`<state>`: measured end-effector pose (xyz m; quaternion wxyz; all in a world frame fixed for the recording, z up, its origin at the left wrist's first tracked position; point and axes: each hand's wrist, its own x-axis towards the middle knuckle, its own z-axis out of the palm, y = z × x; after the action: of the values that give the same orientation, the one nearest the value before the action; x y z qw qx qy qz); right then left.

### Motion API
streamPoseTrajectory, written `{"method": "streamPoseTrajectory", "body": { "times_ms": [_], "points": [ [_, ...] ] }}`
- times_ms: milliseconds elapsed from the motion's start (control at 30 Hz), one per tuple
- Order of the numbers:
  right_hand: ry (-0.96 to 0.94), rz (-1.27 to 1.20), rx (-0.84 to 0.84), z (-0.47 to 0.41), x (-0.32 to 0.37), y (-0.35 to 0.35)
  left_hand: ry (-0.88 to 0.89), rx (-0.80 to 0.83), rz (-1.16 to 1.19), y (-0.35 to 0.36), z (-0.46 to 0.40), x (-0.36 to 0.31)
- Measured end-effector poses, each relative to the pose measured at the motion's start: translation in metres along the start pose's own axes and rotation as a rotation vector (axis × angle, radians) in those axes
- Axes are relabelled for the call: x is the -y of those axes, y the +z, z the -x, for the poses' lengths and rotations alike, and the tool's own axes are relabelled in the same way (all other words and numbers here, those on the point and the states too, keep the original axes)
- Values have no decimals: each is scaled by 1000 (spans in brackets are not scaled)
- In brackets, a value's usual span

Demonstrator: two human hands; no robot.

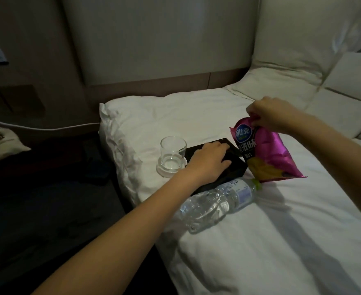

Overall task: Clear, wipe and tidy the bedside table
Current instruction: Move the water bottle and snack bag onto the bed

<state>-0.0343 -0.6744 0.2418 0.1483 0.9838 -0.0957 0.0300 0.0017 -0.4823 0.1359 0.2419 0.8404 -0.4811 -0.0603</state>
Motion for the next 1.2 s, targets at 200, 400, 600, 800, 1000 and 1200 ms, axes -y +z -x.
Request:
{"method": "streamPoseTrajectory", "body": {
  "times_ms": [200,400,600,800,1000,1200],
  "points": [
    [-40,118,132,-24,10,-5,20,49,-131,1,11,2],
    [-25,110,314,-43,24,23,59,9,-212,4,19,10],
    [49,-119,299,-48,19,54,79,-29,-196,8,20,13],
    [89,-275,217,-46,16,71,76,-44,-197,9,20,13],
    [113,-270,104,-48,37,53,77,-135,-116,3,25,13],
    [11,-443,-74,-54,86,7,84,-385,-42,-34,32,23]
  ]
}}
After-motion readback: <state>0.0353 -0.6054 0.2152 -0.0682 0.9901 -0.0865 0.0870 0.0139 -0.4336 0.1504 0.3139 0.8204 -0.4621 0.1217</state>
